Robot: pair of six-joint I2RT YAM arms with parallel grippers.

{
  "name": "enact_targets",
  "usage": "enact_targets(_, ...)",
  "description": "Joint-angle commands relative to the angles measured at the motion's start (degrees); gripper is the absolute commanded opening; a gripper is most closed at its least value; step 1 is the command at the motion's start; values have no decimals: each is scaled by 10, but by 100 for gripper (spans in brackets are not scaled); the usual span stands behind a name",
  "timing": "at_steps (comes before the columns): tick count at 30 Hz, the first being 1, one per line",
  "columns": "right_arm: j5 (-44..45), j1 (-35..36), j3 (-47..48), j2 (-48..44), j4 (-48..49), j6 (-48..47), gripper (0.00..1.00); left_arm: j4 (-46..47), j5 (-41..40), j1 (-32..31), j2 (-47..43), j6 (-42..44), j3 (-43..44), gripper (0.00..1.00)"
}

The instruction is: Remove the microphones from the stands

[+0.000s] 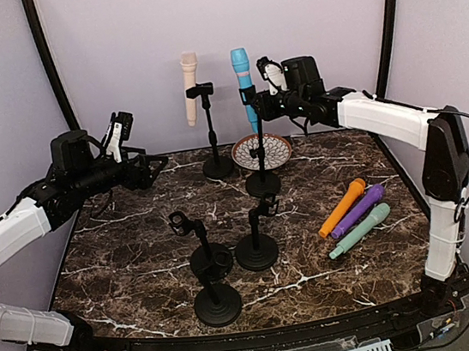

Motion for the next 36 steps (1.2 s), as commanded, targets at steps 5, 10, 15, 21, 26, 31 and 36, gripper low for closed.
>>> enact_targets(5,-13,4,42,25,16,-16,25,1,8,1,-9,7,-7,86)
enact_targets(10,-18,4,49,28,7,-14,24,3,10,1,-15,5,-8,86)
enact_targets(15,-21,4,50,31,-1,-2,28,1,21,1,-18,3,-5,86)
enact_targets(21,-9,4,39,30,3,11,17,1,20,1,-30,2,-7,86)
enact_targets(26,0,4,40,21,4,11,0,3,23,1,-33,-1,-7,86)
enact_targets(31,37,5,26,-15,25,3,0,8,23,1,-35,5,-11,86)
enact_targets(36,71,5,38,-66,9,-13,0,12,53,1,-30,26,-10,86)
